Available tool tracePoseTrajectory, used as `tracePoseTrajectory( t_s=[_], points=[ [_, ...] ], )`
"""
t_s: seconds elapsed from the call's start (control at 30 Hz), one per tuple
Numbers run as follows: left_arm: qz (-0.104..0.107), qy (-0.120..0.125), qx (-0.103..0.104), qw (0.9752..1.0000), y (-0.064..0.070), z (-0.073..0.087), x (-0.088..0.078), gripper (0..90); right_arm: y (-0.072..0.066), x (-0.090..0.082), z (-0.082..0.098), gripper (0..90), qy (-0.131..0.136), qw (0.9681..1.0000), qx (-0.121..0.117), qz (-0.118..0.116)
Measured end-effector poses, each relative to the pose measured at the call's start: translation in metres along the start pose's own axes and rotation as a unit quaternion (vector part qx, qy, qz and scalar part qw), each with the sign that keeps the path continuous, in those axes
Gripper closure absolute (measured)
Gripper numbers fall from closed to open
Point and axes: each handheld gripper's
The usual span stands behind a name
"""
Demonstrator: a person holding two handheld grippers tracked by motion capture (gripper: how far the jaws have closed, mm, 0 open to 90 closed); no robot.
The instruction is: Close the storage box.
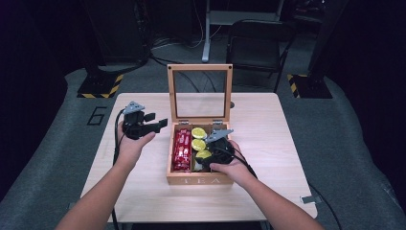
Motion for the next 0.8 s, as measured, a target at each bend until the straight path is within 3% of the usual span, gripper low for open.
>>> tracePoseTrajectory(
  t_s=[0.07, 0.43, 0.8],
  points=[
    [0.0, 0.0, -0.001, 1.0, -0.0002, 0.0007, 0.0, 36.4, 0.0005, 0.0014, 0.001, 25.3, -0.002, 1.0, 0.01, -0.001],
    [-0.003, -0.001, -0.001, 1.0, -0.001, 0.0018, -0.0004, 36.4, 0.0031, 0.0019, 0.0019, 33.7, -0.005, 0.9998, 0.014, -0.009],
    [-0.006, 0.0, 0.001, 1.0, -0.001, 0.0025, 0.0, 36.4, -0.0011, 0.005, 0.0018, 36.6, -0.01, 0.9999, 0.003, 0.0]
  ],
)
Point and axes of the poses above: each handheld gripper's, and its own axes: x roughly forward along the jaws, z roughly out of its underside, y roughly to its right, and after that the axes turned 3 degrees about z, right-handed
